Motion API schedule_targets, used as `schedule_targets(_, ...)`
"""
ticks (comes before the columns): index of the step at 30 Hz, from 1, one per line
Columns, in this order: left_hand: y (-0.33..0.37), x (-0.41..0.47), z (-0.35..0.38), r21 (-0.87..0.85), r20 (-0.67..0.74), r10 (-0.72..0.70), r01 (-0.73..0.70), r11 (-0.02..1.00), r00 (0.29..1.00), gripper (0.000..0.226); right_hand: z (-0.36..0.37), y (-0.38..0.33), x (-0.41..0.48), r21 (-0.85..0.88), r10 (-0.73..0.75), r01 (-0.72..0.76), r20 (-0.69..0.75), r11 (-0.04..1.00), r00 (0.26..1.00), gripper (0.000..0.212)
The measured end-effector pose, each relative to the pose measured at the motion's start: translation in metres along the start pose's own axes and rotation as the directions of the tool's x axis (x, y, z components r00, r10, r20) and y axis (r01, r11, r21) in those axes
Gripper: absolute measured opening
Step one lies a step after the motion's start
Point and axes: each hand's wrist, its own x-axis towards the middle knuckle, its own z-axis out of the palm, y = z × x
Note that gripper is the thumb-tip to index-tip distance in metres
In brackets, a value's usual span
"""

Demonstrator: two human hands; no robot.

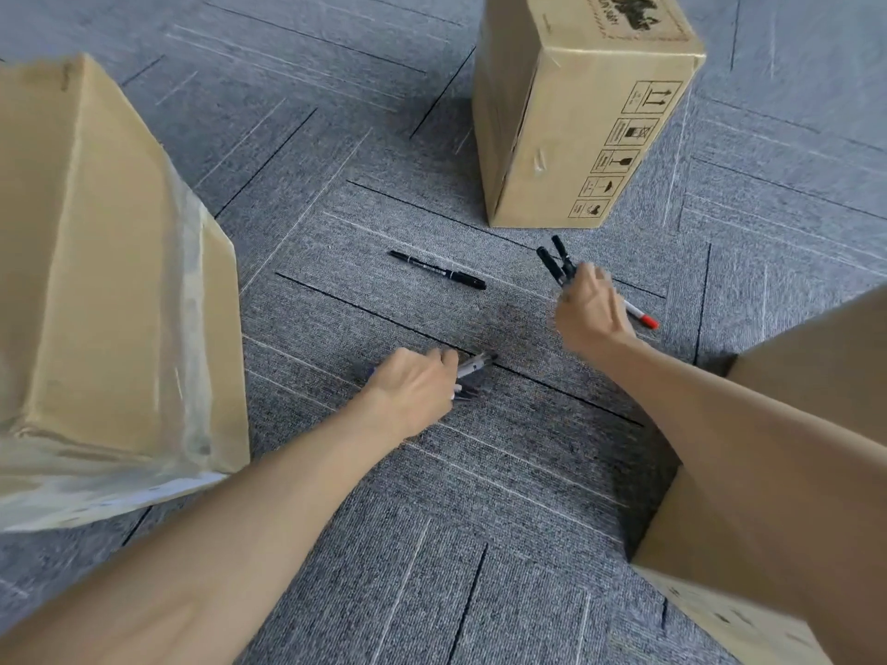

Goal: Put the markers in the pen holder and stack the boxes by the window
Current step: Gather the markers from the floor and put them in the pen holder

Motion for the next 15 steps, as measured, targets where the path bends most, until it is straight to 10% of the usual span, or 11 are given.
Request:
schedule_targets(8, -0.025, 0.032, -0.009, -0.236, -0.020, -0.073, 0.066, 0.969, 0.997, 0.029, -0.007, 0.029, 0.005, -0.155, 0.206, -0.214, -0.071, 0.964, 0.976, 0.048)
schedule_targets(15, -0.052, 0.063, -0.008, -0.384, -0.096, -0.259, 0.204, 0.900, 0.961, 0.030, -0.005, 0.046, 0.005, -0.210, 0.100, -0.094, 0.019, 0.973, 0.995, 0.018)
